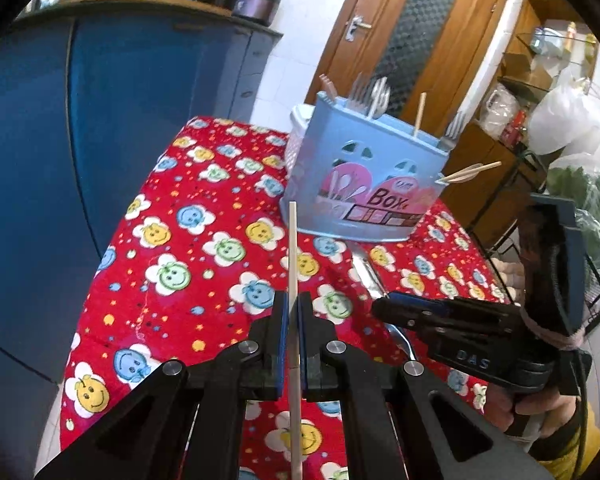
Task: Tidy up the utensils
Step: 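Lift the chopstick and knife upright and carry them over the box, then lower the chopstick and knife into the box and open both tools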
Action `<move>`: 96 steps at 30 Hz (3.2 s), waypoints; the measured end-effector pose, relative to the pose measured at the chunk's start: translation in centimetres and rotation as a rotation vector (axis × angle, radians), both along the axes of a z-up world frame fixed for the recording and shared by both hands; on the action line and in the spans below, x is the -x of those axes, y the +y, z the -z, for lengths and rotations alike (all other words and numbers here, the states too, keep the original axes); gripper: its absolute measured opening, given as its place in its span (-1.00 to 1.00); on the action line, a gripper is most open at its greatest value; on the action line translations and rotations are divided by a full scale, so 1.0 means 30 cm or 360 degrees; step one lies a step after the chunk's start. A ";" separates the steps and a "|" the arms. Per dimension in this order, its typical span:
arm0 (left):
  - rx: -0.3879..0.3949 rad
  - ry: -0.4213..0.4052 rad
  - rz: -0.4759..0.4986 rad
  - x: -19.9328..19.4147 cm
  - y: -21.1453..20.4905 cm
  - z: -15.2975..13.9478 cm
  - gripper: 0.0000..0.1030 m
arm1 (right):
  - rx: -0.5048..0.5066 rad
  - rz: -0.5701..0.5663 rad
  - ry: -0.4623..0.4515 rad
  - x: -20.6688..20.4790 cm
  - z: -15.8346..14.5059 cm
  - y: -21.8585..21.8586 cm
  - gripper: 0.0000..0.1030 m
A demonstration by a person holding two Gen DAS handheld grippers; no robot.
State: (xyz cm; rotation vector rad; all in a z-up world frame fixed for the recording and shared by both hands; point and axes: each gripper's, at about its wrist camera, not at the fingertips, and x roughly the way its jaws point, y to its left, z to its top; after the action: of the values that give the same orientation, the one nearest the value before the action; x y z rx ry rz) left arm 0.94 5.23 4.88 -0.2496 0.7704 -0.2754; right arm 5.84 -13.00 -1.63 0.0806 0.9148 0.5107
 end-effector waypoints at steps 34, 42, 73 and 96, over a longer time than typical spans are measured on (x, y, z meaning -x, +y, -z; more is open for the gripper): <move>-0.0051 -0.0471 0.0096 -0.050 -0.171 -0.307 -0.92 | -0.0357 0.0252 -0.0761 0.170 -0.328 -0.242 -0.58; -0.0076 -0.0572 0.0065 -0.171 -0.197 -0.402 -0.92 | -0.0351 0.0289 -0.0844 0.100 -0.394 -0.271 -0.58; -0.0072 -0.0767 -0.0098 -0.553 -0.231 -0.396 -0.92 | -0.0175 0.0501 -0.1209 -0.316 -0.462 -0.241 -0.58; -0.0048 -0.0676 -0.0036 -0.524 -0.247 -0.314 -0.66 | -0.0210 0.0431 -0.1157 -0.249 -0.451 -0.259 -0.36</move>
State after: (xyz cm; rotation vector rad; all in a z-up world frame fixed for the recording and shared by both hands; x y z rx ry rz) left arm 16.65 -2.18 14.31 -0.1632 0.3513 -0.2829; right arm 13.30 -20.77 11.91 0.1256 0.1532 0.3072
